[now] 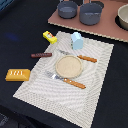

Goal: Interact with the objects in diverse but meaningful ways.

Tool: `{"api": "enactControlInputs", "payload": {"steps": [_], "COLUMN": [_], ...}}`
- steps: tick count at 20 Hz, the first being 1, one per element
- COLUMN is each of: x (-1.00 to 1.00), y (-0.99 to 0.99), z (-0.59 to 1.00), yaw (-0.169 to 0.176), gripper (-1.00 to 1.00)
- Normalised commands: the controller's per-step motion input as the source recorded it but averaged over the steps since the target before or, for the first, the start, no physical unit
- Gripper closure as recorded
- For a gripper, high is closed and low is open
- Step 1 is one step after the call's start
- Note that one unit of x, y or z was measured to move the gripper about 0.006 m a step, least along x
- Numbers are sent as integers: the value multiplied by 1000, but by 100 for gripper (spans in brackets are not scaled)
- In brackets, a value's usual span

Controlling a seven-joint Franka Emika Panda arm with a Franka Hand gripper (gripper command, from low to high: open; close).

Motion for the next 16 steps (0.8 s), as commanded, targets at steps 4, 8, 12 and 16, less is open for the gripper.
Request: {"api": "enactControlInputs", "payload": {"steps": [4, 8, 12, 16], "x": [724, 724, 726, 775], "y": [306, 328, 436, 374], "z": [42, 46, 9, 0], "yaw": [-122, -119, -80, -46], "gripper": [-100, -100, -100, -100]}}
